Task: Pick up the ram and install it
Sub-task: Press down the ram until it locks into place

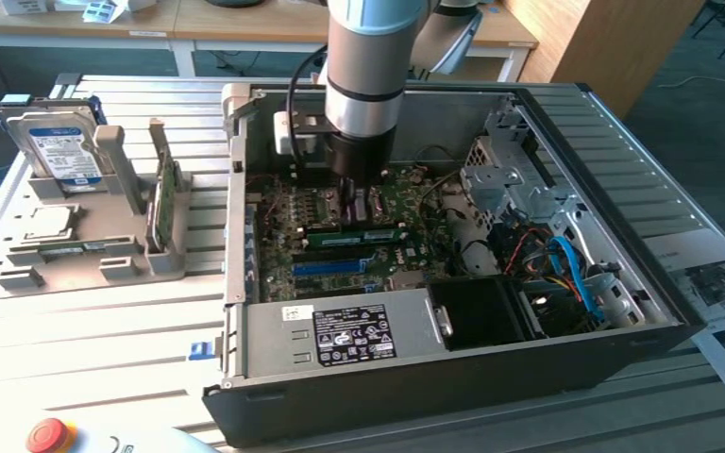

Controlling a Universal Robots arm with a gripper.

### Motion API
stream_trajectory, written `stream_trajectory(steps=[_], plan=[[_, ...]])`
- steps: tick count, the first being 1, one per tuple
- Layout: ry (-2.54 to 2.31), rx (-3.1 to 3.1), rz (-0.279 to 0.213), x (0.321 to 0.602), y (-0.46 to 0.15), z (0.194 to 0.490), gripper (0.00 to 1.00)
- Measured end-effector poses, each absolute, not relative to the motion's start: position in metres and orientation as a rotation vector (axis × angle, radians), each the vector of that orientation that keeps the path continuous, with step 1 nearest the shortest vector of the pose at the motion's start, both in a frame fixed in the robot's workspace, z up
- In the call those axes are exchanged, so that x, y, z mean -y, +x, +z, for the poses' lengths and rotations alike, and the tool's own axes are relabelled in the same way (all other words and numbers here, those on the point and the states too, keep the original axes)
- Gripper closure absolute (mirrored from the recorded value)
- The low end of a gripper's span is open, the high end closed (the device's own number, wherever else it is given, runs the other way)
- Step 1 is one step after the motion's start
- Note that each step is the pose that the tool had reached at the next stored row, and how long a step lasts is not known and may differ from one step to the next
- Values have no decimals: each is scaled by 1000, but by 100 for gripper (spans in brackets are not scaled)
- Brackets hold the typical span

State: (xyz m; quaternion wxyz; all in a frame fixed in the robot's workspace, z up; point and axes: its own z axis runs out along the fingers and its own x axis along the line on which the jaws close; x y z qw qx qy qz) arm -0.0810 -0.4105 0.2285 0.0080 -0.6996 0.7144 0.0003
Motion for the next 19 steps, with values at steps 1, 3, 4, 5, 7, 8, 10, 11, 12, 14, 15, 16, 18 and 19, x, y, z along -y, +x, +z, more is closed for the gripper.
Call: stream_trajectory(steps=[1, 3, 4, 5, 7, 8, 10, 11, 12, 14, 15, 16, 18, 19], plan=[[-2187, -2233, 1, 411, -81, 229, 90], [-2187, -2233, 1, 411, -81, 231, 90], [-2187, -2233, 1, 411, -81, 232, 90], [-2187, -2233, 1, 411, -81, 233, 90], [-2187, -2233, 1, 411, -81, 234, 90], [-2187, -2233, 1, 411, -81, 236, 90], [-2187, -2233, 1, 411, -81, 238, 90], [-2187, -2233, 1, 411, -81, 239, 90], [-2187, -2233, 1, 411, -81, 240, 90], [-2187, -2233, 1, 411, -81, 242, 90], [-2187, -2233, 1, 411, -81, 243, 90], [-2187, -2233, 1, 411, -81, 244, 90], [-2187, -2233, 1, 411, -81, 247, 90], [-2187, -2233, 1, 411, -81, 248, 90]])
